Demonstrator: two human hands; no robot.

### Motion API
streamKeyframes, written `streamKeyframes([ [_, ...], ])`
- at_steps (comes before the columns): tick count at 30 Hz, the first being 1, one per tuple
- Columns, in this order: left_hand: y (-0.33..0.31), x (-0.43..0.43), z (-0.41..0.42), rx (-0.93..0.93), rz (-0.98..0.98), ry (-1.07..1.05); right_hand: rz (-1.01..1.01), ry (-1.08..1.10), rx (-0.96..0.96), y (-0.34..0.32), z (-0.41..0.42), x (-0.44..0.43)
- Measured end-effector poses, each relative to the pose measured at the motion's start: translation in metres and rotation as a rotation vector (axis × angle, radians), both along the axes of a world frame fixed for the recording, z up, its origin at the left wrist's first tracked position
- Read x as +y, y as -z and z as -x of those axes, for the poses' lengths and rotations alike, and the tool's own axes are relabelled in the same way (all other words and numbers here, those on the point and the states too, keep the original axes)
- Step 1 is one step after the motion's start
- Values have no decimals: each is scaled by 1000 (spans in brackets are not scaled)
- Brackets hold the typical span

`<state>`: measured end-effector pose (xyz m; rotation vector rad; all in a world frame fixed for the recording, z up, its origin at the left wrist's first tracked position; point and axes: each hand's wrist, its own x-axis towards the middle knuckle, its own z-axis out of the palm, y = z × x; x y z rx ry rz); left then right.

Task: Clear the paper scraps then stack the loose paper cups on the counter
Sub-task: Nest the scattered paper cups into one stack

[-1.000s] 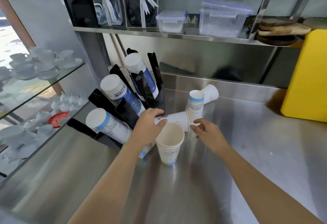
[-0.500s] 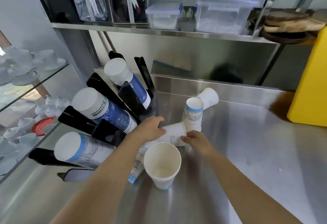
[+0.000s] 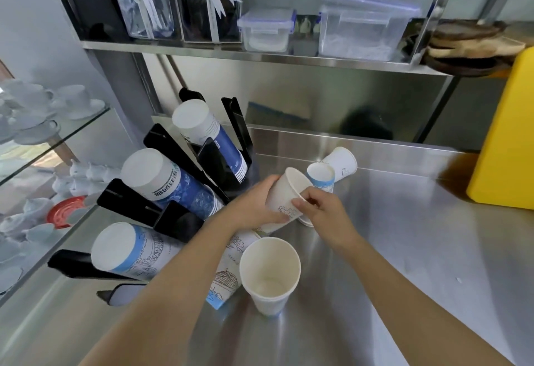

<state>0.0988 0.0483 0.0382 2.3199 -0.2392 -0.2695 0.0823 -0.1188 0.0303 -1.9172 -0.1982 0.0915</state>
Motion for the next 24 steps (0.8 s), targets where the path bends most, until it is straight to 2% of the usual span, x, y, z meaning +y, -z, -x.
streamKeyframes([
  [4,-29,-1,12,-158,135,-70,-78,118,-207,-35,12,4],
  [9,-58,3,34,-271,320,-103,-73,189,-228,-62,24,12],
  [13,-75,4,57,-347,396,-115,-373,30,-173,-81,42,15],
  [17,-88,8,82,-427,359,-70,-296,-28,-282,-87,55,13],
  [21,-85,10,105,-456,359,-31,-298,-54,-271,-79,72,10],
  [24,-66,9,121,-411,376,-27,-262,-66,-222,-62,85,7],
])
